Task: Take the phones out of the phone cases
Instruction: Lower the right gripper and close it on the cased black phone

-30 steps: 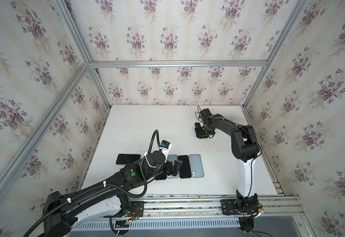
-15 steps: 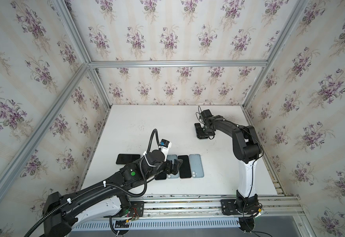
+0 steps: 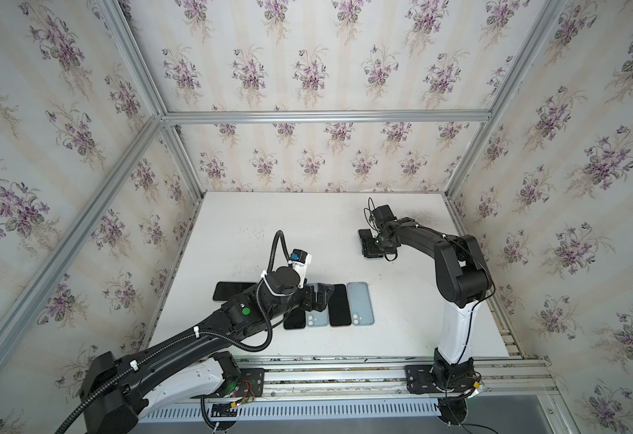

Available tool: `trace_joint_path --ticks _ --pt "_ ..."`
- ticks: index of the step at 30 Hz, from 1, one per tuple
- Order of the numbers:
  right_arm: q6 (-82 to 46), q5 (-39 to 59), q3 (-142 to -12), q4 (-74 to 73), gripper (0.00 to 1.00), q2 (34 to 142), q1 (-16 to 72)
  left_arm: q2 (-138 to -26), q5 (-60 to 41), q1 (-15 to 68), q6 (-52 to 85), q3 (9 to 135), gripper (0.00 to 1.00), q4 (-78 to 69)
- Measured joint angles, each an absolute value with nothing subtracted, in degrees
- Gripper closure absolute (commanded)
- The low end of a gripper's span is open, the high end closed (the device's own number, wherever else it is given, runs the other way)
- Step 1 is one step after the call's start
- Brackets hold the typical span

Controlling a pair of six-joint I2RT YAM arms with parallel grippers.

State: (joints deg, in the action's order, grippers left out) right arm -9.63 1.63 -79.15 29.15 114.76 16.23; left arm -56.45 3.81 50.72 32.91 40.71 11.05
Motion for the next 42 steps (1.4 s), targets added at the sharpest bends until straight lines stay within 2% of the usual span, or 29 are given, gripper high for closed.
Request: trace_joint_path --ticks 11,20,30,33,35,38,42 --pt "-11.99 3.95 -71.33 22.06 0.57 108.6 16.29 -60.64 -2.0 45.34 34.81 41.34 0.0 5.72" --pt "-12.64 4.6 -68.49 19.62 0.59 107.33 16.45 -65.32 -5.65 44.21 35.62 43.53 0.0 2.46" --pt "-13.13 1.78 -70.59 22.48 0.54 110.61 18.0 -66.11 -6.98 43.9 36.1 43.53 0.0 1.91" --pt "-13.06 0.54 -72.01 23.55 0.47 111.7 18.35 -65.52 -7.09 43.9 36.12 43.27 0.0 1.78" --pt "-13.06 0.36 -72.29 23.73 0.35 111.83 18.37 -65.08 -7.11 43.9 36.29 42.98 0.0 1.76" --pt "-13.06 0.25 -72.6 24.05 0.24 111.92 18.48 -64.45 -7.11 43.9 36.29 42.61 0.0 1.76" --pt "-13.37 -0.14 -74.76 26.17 0.16 112.97 18.81 -63.83 -7.11 43.9 36.47 42.44 0.0 1.72"
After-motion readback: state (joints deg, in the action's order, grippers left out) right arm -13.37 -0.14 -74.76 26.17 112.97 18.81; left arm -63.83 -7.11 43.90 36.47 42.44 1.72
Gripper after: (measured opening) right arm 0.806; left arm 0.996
